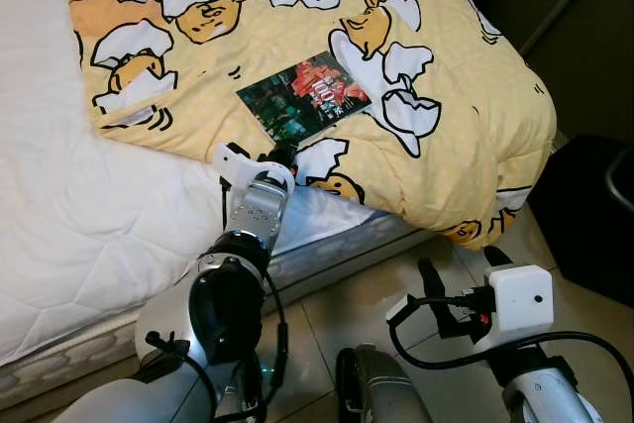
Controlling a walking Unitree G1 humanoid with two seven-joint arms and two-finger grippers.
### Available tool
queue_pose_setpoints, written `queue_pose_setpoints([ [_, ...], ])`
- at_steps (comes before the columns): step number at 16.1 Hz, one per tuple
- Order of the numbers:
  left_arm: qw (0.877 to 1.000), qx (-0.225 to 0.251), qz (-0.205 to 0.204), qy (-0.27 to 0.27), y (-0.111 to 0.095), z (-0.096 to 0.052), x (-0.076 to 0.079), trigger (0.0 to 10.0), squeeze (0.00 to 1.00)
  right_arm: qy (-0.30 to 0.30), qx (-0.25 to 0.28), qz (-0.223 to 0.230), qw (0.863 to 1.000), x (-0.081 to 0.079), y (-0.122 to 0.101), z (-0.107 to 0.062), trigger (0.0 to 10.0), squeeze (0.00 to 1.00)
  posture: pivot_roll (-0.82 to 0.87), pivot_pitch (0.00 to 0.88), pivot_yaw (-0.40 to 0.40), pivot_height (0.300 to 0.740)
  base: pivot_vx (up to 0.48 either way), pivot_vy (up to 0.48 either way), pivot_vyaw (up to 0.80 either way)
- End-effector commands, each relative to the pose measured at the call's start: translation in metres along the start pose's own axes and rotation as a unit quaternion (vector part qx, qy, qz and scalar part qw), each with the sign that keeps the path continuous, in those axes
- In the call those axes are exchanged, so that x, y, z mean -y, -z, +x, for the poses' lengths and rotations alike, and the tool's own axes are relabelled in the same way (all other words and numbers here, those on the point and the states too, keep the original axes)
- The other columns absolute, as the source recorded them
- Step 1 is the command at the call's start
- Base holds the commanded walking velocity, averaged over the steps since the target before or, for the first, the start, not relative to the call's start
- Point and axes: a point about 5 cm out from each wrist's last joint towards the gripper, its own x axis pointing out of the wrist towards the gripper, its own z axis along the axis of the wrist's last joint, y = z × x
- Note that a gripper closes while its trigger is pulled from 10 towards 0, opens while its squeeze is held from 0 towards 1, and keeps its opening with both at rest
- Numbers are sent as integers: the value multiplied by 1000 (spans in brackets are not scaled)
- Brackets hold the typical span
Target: Clean up the room
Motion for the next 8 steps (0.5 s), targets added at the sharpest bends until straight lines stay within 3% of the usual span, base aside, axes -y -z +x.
queue_pose_setpoints([
  [1, 1000, 17, -5, 18, -11, 2, 7, 0, 0, 4, -12, 0, 1000, 2, 6, 1, 10000, 0, -279, 232, -98, 695, 0, 0, 0],
  [3, 999, 28, 3, 25, -21, 2, 6, 0, 0, 3, -7, 3, 1000, 0, 6, 6, 10000, 0, -261, 225, -91, 695, 0, 0, 0],
  [4, 998, 47, 28, 33, -41, 1, 2, 0, 0, 0, 1, 7, 1000, -2, 6, 14, 10000, 0, -225, 212, -80, 695, 0, 0, 0],
  [8, 992, 74, 100, 30, -81, -8, -16, 0, 0, -6, 7, 10, 1000, -5, 9, 25, 10000, 0, -177, 192, -66, 695, 0, 0, 0],
])
